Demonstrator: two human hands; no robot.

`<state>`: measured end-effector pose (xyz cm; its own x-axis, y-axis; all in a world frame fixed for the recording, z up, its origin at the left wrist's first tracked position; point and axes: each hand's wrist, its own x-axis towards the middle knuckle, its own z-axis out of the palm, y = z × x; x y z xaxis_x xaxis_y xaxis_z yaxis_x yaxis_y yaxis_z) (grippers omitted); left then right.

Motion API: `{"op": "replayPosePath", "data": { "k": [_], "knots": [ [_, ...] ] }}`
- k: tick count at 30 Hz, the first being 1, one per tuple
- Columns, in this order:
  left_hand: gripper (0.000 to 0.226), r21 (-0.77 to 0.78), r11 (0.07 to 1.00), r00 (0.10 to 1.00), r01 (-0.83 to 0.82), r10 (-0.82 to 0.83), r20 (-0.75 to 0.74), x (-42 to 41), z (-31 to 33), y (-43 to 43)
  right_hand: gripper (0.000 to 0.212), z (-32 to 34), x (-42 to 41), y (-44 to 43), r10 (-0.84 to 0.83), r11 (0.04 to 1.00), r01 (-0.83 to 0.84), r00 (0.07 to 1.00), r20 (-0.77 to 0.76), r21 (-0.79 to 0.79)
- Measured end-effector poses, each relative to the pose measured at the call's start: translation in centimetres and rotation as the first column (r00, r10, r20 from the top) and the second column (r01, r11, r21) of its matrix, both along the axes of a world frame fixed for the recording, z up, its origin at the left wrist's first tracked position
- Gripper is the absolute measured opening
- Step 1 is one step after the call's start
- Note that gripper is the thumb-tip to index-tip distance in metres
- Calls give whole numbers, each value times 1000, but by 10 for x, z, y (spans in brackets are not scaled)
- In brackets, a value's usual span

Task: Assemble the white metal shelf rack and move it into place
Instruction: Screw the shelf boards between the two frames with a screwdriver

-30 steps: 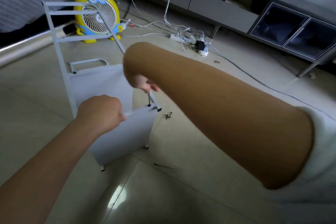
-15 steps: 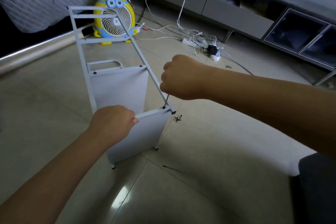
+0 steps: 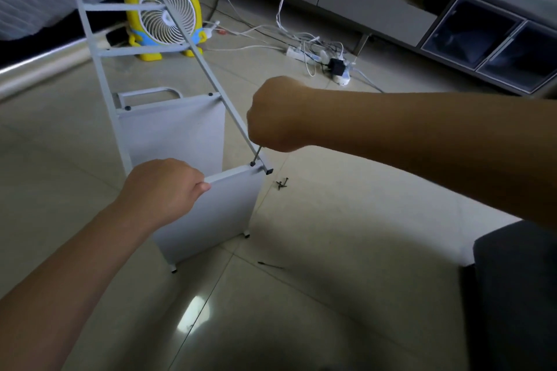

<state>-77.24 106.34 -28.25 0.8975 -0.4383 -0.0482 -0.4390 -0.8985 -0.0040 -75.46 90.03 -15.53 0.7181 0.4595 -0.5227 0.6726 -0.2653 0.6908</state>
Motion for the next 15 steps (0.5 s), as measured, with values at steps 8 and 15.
{"op": "replayPosePath", "data": {
  "k": [8, 15],
  "knots": [
    [39, 34, 999, 999, -29, 30, -33, -6, 8, -7, 39, 17, 11, 39, -554, 806, 581, 808, -204, 113],
    [38, 43, 997, 998, -63, 63, 10, -16, 8, -8, 25, 5, 8, 36, -511, 849, 526, 841, -178, 47]
  ]
}}
